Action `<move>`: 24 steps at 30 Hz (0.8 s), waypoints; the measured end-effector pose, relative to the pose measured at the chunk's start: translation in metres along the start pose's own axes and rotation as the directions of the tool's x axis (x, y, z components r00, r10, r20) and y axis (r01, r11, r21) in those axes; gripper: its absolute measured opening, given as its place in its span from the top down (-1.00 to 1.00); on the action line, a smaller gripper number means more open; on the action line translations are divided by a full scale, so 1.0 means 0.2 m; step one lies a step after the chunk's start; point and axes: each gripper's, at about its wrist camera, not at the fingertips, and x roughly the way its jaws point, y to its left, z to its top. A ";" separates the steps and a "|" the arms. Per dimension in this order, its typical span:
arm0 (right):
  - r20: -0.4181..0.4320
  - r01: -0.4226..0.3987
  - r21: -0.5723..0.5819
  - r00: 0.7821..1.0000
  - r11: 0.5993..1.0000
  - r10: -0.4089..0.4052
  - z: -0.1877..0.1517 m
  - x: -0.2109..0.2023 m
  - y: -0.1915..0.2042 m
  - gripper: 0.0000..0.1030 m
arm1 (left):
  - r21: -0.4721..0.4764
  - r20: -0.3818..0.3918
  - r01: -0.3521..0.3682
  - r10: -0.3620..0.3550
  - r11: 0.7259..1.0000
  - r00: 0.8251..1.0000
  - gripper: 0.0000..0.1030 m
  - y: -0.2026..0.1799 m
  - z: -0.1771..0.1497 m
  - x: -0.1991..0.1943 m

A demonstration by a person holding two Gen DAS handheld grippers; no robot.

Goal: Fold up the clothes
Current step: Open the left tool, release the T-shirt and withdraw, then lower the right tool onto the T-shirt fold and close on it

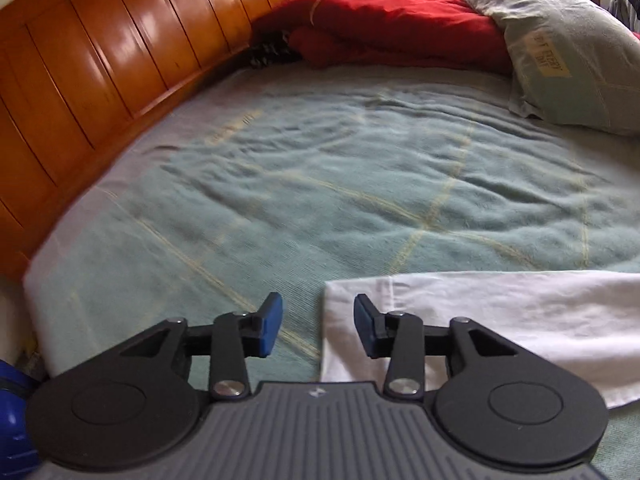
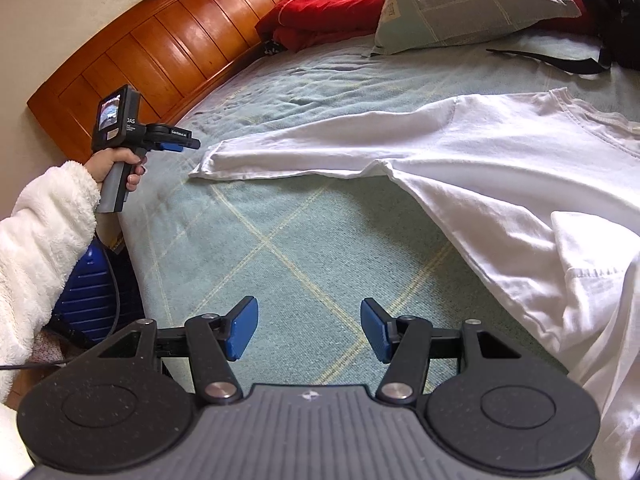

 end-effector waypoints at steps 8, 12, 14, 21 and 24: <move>0.017 0.047 -0.017 0.999 0.999 -0.047 -0.09 -0.10 0.00 -0.21 | 0.188 -0.004 0.214 -0.217 0.959 0.976 -0.19 -0.42 -0.19 -0.28; 0.016 0.092 -0.033 0.996 0.995 -0.092 -0.18 -0.17 -0.03 -0.23 | 0.312 -0.035 0.335 -0.341 0.889 0.939 -0.32 -0.71 -0.40 -0.46; 0.017 0.116 -0.038 0.993 0.993 -0.115 -0.24 -0.22 -0.05 -0.34 | 0.365 -0.048 0.386 -0.397 0.847 0.916 -0.35 -0.83 -0.51 -0.55; 0.110 0.157 0.002 0.982 0.988 -0.156 -0.37 -0.45 -0.17 -0.35 | 0.543 -0.059 0.470 -0.527 0.696 0.848 -0.44 -1.20 -0.79 -0.86; 0.151 0.189 -0.009 0.971 0.982 -0.186 -0.40 -0.52 -0.17 -0.35 | 0.599 -0.031 0.434 -0.522 0.673 0.852 -0.53 -1.32 -0.88 -0.96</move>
